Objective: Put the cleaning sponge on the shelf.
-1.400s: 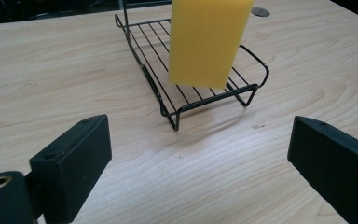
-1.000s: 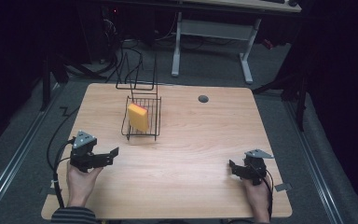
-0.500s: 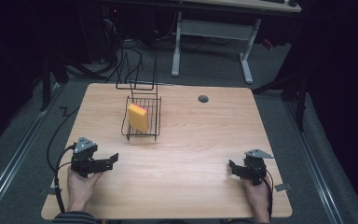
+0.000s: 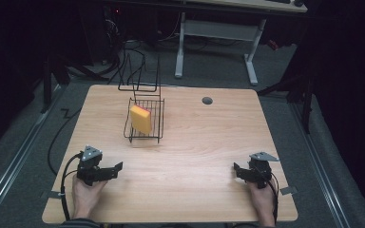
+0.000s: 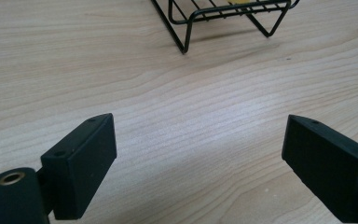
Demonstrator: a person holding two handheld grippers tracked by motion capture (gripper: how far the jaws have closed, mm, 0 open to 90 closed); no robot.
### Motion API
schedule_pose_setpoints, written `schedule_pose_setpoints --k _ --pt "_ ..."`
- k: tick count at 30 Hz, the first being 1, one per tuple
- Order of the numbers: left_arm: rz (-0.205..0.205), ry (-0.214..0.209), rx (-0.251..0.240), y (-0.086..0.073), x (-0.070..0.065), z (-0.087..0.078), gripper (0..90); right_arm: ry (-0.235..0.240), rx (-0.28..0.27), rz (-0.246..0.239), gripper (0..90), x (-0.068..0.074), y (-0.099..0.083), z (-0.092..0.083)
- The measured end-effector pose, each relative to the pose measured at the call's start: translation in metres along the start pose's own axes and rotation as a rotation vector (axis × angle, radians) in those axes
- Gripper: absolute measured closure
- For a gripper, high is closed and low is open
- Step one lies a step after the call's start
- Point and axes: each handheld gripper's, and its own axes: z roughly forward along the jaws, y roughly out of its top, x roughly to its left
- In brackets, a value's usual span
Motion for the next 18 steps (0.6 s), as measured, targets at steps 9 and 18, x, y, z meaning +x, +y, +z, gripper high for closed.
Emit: schedule_pose_setpoints --k 9,18 --pt "0.016 0.027 0.016 -0.008 -0.002 0.011 11.4 0.0 0.0 0.0 22.8 0.0 0.0 0.0" --pt "0.024 0.058 0.043 -0.017 -0.003 0.023 11.8 0.001 0.001 0.001 22.8 0.0 0.0 0.0"
